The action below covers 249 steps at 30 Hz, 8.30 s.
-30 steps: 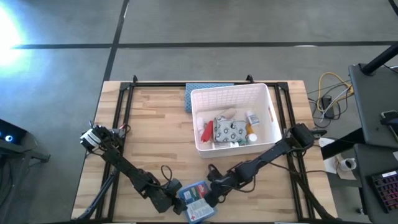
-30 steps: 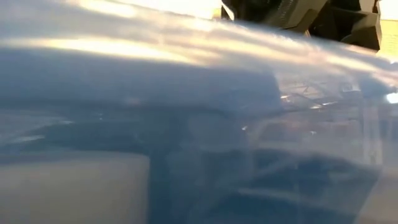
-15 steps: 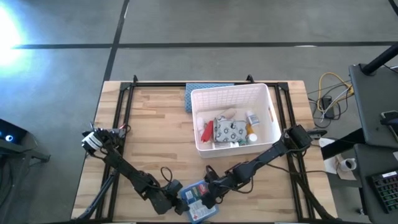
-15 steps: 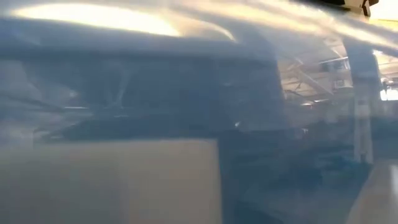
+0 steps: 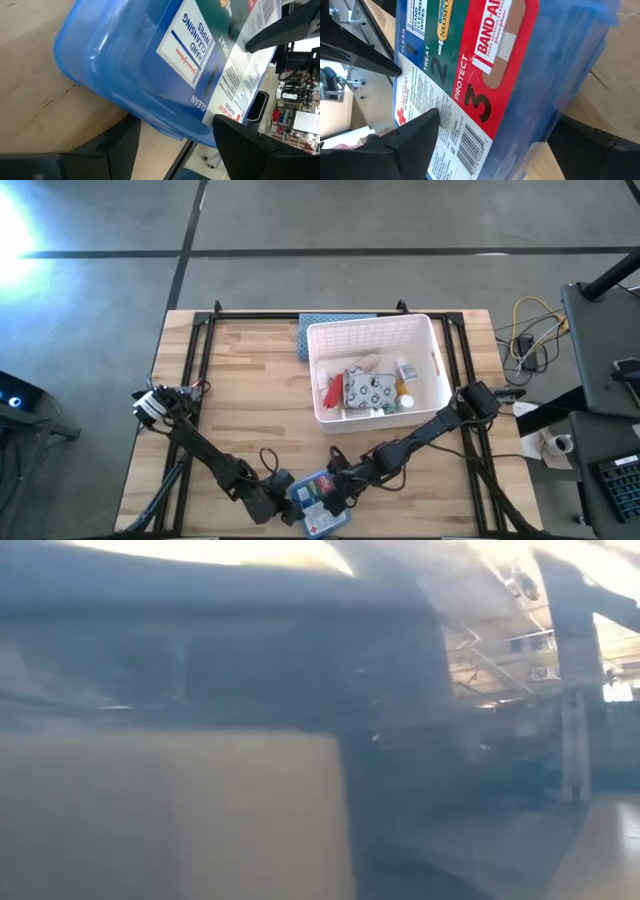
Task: Pick & place medical supplies in basket/bin
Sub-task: Put the blue first aid kit into the white bin, then move the white bin to the center of the table, then return to Home Position
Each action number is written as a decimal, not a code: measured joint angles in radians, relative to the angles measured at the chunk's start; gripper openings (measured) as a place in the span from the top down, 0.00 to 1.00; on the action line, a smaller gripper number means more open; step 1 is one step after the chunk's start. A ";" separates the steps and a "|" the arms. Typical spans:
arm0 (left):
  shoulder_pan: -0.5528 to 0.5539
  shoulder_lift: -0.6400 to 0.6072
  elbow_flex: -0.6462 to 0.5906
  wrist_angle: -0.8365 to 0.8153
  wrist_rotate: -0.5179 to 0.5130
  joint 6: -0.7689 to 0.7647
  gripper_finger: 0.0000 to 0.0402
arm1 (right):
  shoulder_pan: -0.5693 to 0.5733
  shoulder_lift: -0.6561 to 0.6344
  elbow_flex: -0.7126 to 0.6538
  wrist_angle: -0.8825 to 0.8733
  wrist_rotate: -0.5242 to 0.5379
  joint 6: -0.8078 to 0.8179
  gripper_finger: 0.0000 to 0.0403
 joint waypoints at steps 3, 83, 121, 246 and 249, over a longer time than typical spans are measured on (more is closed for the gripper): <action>0.001 -0.001 0.006 -0.006 -0.023 0.010 0.43 | 0.000 -0.004 0.003 0.000 0.001 0.002 0.23; -0.144 -0.546 0.078 -0.149 -0.466 0.588 0.43 | -0.306 -0.868 0.046 -0.963 0.559 -0.406 0.25; 0.558 -1.063 -0.230 0.032 0.380 1.121 0.43 | -0.276 -0.991 -0.436 0.251 -0.057 -0.937 0.25; 1.126 -1.508 -0.730 0.027 0.549 1.173 0.43 | -0.406 -1.588 -1.190 0.255 0.674 -1.057 0.24; 1.126 -1.508 -0.740 0.032 0.548 1.170 0.43 | -0.406 -1.586 -1.208 0.244 0.647 -1.078 0.25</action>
